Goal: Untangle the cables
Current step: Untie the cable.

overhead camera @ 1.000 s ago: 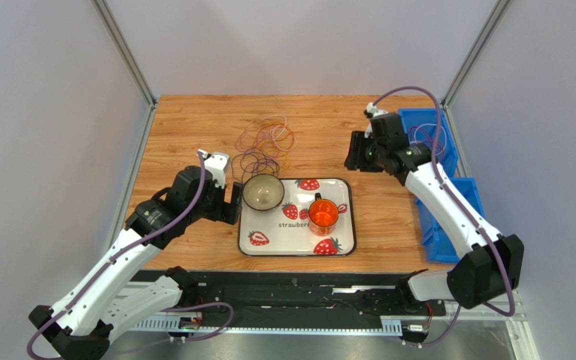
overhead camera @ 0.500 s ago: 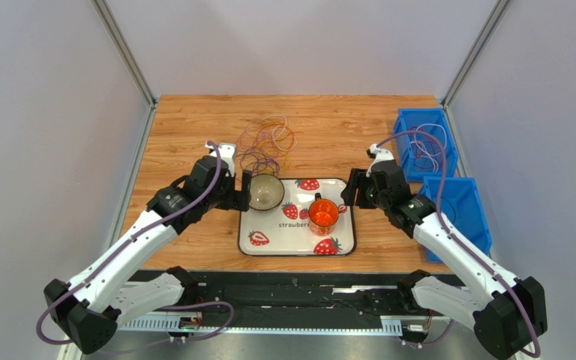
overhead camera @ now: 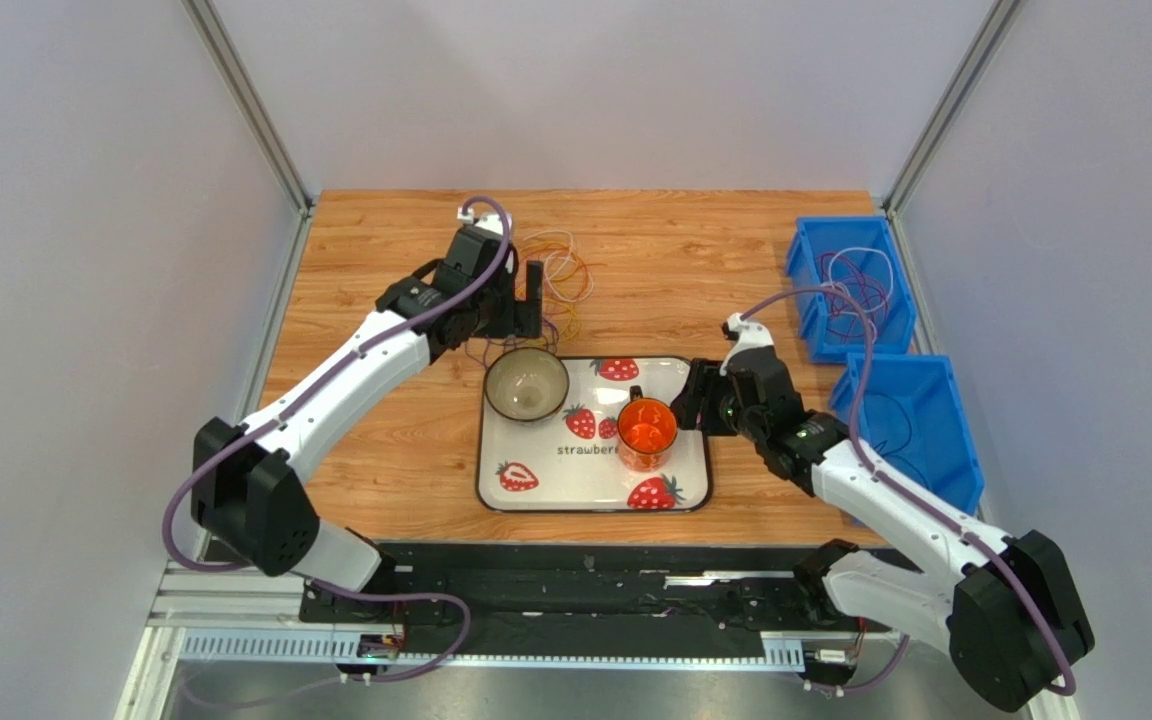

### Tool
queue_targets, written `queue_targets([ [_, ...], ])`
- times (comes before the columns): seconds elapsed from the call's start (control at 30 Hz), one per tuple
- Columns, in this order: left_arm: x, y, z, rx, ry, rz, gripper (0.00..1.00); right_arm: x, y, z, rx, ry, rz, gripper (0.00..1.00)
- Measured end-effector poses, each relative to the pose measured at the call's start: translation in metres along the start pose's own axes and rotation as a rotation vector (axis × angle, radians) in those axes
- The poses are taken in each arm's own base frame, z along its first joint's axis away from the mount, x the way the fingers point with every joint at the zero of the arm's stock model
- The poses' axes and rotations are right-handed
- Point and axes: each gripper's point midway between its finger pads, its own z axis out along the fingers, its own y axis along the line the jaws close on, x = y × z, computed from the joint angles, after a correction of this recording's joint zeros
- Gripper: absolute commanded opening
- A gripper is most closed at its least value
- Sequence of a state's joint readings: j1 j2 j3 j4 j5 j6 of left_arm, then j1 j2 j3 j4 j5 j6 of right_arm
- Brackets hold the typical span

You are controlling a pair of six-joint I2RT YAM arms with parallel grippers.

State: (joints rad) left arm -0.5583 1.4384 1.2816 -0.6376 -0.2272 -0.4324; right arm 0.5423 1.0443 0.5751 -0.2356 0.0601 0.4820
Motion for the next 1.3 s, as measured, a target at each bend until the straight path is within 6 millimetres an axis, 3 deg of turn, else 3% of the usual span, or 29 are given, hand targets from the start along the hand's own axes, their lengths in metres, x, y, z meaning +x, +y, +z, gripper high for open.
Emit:
queue_targets([
  [0.23, -0.038, 0.005, 0.035, -0.001, -0.017, -0.065, 0.96, 0.0, -0.007, 0.001, 0.004, -0.066, 0.007, 0.56],
  [0.53, -0.085, 0.009, 0.059, 0.012, -0.072, -0.097, 0.97, -0.001, -0.013, 0.006, 0.025, -0.094, 0.021, 0.55],
  [0.7, -0.109, 0.013, 0.082, 0.012, -0.105, -0.098, 0.91, 0.004, -0.015, 0.01, 0.035, -0.076, 0.02, 0.55],
  [1.03, -0.106, 0.021, 0.157, 0.042, -0.038, -0.103, 0.83, 0.001, -0.013, 0.01, 0.025, -0.093, 0.025, 0.55],
  [1.3, -0.102, 0.016, 0.195, 0.064, -0.003, -0.105, 0.79, 0.004, -0.014, 0.015, 0.032, -0.08, 0.023, 0.55],
])
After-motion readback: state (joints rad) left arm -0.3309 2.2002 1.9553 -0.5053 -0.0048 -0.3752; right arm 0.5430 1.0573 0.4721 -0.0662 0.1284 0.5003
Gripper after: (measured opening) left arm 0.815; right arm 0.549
